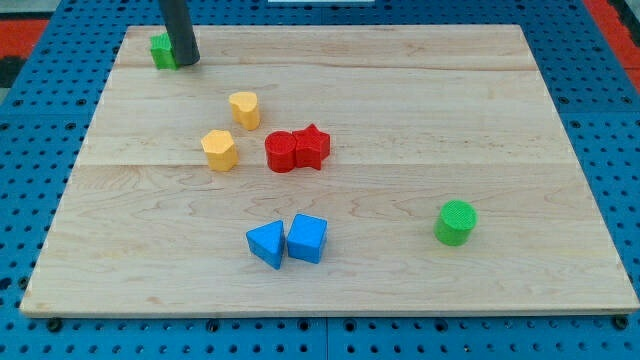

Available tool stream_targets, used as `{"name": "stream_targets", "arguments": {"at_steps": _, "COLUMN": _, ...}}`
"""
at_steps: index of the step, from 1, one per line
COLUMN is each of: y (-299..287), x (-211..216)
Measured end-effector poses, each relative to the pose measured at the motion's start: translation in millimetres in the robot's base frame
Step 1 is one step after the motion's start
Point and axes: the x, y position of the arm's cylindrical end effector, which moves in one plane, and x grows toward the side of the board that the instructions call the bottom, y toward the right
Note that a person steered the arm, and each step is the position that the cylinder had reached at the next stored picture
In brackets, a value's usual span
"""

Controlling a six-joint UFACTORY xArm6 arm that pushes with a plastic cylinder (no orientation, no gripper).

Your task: Push the yellow hexagon down a bit

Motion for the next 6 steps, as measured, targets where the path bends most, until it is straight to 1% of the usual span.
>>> {"name": "stream_targets", "arguments": {"at_steps": 4, "y": 2.8, "x": 8.1}}
{"name": "stream_targets", "arguments": {"at_steps": 5, "y": 13.0, "x": 45.5}}
{"name": "stream_targets", "arguments": {"at_steps": 6, "y": 36.6, "x": 116.5}}
